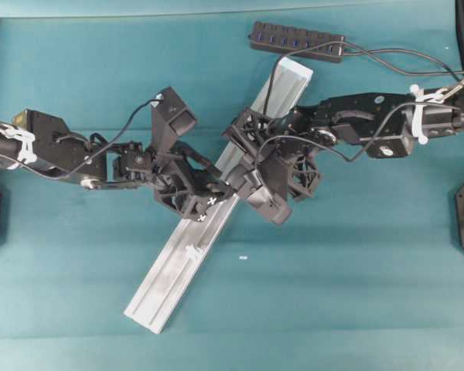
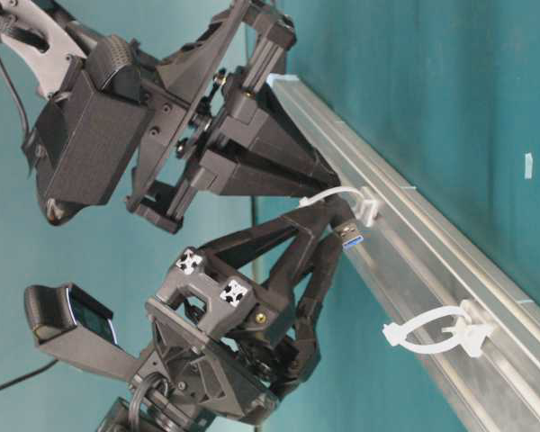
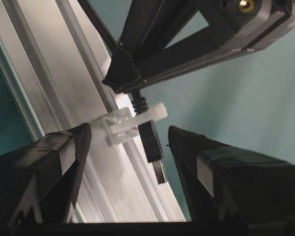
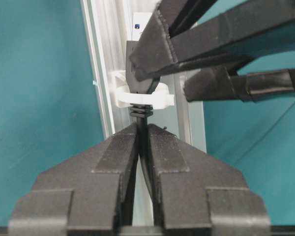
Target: Pass the USB cable through three rings with both arms.
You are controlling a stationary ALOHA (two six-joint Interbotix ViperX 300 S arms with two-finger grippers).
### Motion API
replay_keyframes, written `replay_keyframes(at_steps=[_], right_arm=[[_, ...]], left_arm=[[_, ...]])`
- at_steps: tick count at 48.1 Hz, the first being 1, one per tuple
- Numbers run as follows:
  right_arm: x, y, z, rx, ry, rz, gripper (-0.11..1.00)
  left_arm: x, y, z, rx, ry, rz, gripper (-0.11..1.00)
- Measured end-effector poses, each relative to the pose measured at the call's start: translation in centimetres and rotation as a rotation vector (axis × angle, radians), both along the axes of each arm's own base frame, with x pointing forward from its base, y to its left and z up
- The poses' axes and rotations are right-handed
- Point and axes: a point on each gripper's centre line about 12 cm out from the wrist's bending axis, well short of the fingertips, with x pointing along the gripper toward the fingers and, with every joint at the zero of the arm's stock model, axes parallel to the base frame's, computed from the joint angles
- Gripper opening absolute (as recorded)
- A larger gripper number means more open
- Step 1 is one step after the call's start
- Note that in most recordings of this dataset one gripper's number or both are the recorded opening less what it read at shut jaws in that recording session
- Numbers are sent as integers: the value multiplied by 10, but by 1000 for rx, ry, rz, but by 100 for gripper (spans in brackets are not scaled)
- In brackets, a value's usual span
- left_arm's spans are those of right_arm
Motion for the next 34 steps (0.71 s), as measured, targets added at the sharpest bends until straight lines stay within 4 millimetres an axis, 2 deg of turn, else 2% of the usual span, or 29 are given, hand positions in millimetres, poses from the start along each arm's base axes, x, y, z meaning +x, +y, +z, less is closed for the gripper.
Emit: replay_keyframes(at_steps=[34], right_arm=[[0,-1,1,-2,-1,-1,11]], left_arm=[[1,-7,-8,-19,20,-6,71]])
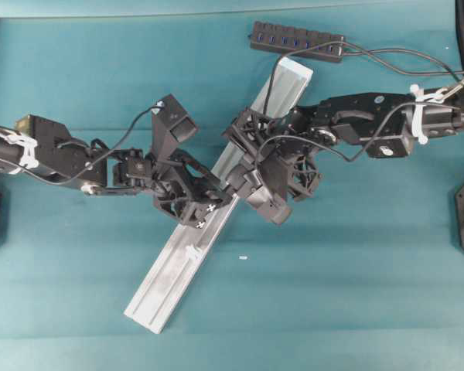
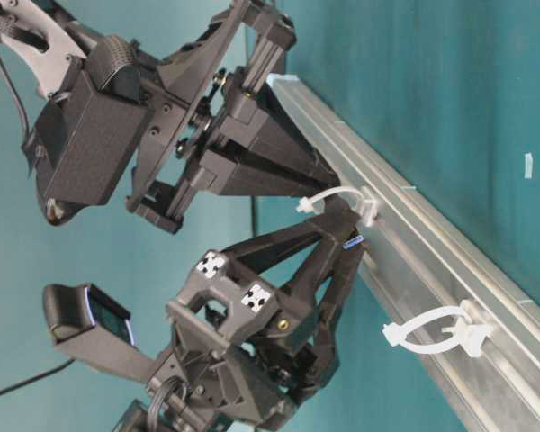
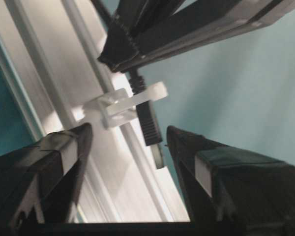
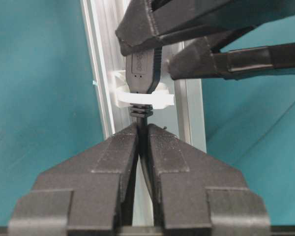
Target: Pass the USB cable through three rings with both arms.
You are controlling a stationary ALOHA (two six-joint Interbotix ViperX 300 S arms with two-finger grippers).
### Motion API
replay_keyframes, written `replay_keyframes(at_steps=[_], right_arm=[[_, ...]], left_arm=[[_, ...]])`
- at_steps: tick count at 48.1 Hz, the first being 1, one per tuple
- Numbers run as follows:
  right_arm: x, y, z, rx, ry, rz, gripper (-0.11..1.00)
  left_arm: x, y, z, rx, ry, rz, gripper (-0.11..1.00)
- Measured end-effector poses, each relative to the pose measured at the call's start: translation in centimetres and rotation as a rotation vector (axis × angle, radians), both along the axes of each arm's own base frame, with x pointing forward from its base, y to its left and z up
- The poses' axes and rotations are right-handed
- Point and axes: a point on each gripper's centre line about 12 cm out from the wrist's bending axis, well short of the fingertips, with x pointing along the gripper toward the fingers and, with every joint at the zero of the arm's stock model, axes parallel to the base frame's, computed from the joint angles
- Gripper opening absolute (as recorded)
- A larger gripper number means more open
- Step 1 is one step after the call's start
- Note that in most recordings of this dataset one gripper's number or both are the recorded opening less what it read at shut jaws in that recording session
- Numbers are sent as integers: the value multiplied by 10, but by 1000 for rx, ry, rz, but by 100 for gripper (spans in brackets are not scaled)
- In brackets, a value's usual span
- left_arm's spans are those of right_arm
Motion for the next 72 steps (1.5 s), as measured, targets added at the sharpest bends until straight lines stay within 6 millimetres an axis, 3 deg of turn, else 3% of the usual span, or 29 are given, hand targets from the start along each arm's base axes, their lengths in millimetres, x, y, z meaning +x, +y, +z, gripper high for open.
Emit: replay_keyframes(at_steps=[7,15,18,33,37,42,50,53,72], right_arm=[[0,0,0,1,0,-1,11],[0,-1,-1,1,1,-1,11],[0,0,0,2,1,-2,11],[-1,0,-1,4,10,1,11],[-1,0,-1,5,9,0,15],[-1,-1,-1,5,9,-2,36],[-1,-1,0,13,4,-20,81],[0,-1,1,11,-8,-29,90],[0,-3,12,-16,-87,-45,87]], left_arm=[[3,0,0,-1,-3,1,58],[3,-2,0,0,-3,-5,18],[3,-2,0,0,-2,-6,9],[3,0,-2,-3,32,0,9],[3,0,-3,-4,34,1,9],[3,0,-3,-4,34,1,9],[1,1,-4,-5,40,4,9],[1,0,-4,-6,41,2,9],[-8,-13,-3,-89,54,29,9]])
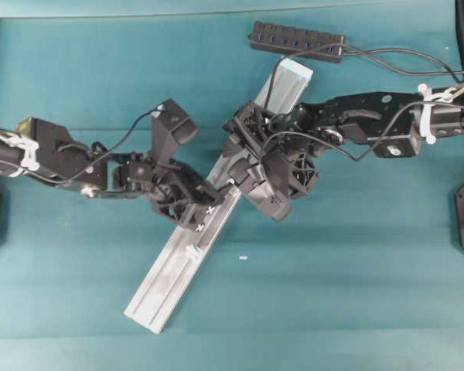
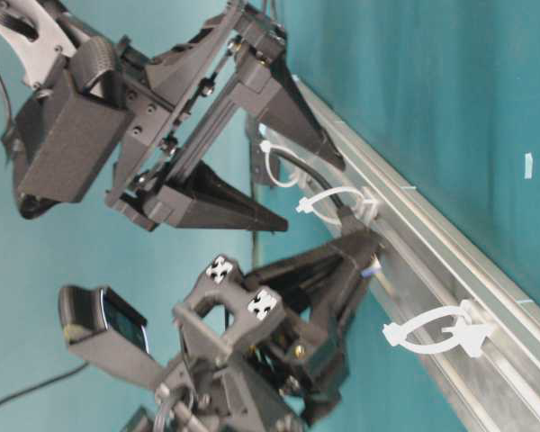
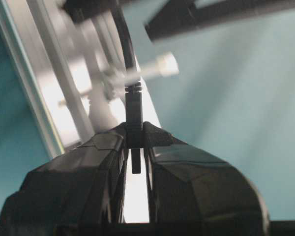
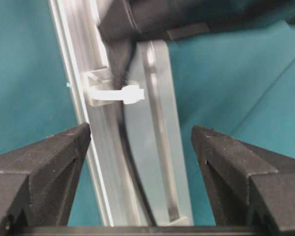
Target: Pass the USB cable through three rings with both arms.
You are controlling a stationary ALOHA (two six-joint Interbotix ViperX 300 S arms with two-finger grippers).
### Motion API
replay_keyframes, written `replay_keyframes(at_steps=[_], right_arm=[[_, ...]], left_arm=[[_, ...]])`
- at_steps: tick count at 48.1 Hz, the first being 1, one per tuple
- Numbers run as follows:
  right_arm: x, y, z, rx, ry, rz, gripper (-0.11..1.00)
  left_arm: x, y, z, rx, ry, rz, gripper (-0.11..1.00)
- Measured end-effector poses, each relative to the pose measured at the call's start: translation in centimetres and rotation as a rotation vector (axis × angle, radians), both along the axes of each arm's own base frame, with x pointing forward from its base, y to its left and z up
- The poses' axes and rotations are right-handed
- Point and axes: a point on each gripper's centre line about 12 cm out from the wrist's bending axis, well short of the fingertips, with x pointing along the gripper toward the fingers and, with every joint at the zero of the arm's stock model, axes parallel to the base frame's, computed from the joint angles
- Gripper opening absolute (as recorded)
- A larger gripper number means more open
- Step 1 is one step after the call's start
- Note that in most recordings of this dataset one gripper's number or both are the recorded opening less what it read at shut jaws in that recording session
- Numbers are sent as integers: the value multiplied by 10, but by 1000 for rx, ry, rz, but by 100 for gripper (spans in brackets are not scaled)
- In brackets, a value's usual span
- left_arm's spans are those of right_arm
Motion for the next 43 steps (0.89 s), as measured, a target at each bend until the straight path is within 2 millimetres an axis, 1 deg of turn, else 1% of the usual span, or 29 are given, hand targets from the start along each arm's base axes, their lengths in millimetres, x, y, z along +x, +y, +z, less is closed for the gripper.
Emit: replay_keyframes(at_steps=[7,14,21,27,34,43], right_arm=[[-1,1,3,1,-1,3,87],[-4,7,6,13,13,12,87],[-8,17,11,33,5,6,87],[-9,25,14,46,-6,0,86],[-8,35,16,46,-44,0,84],[1,51,21,22,-140,26,78]], left_arm=[[-2,-8,7,-7,-13,-16,9],[-5,-14,14,-29,-21,-14,9],[-10,-16,16,-67,-22,10,9],[-15,-23,14,-89,-11,6,9],[-21,-29,12,-111,-2,6,9],[-22,-31,14,-113,-9,2,9]])
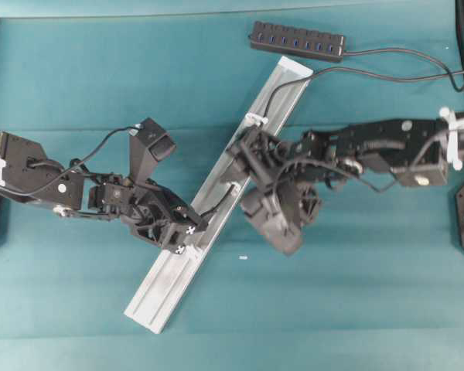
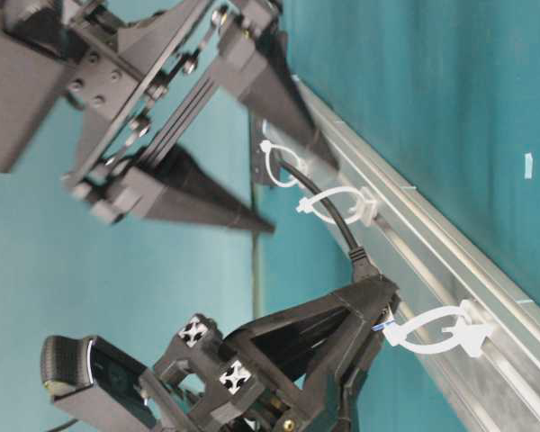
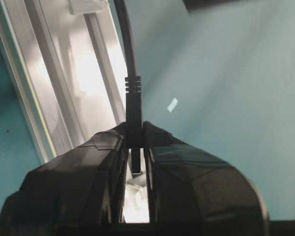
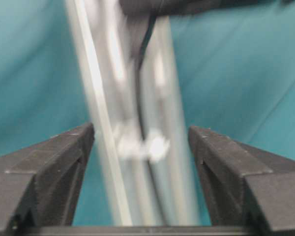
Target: Pass the USB cable through three rings with both arms.
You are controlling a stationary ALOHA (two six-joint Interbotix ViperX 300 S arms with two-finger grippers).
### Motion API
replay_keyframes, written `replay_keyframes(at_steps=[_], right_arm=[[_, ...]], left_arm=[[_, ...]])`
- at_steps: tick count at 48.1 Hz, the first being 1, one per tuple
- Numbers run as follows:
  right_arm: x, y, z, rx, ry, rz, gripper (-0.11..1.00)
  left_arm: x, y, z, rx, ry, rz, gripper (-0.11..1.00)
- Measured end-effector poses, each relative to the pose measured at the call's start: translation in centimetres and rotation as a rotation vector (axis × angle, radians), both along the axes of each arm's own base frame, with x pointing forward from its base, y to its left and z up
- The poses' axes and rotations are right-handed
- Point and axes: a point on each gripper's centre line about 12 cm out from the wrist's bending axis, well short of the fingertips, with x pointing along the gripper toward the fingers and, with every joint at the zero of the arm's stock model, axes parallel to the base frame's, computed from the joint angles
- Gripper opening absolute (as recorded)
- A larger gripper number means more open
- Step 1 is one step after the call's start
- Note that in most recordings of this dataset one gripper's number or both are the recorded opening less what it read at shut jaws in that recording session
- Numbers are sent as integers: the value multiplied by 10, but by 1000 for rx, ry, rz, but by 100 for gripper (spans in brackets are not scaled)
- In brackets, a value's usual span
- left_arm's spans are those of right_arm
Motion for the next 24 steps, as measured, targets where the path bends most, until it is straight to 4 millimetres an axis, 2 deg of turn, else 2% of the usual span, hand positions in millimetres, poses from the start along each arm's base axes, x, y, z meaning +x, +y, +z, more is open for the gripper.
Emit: replay_keyframes(at_steps=[7,17,24], right_arm=[[6,-1,-2,-9,-30,-9,77],[7,-1,-23,-2,31,-7,75],[8,-1,-30,0,47,-6,72]], left_arm=[[0,0,1,0,-5,0,9],[0,0,1,-1,-3,1,9],[0,0,1,0,-6,0,9]])
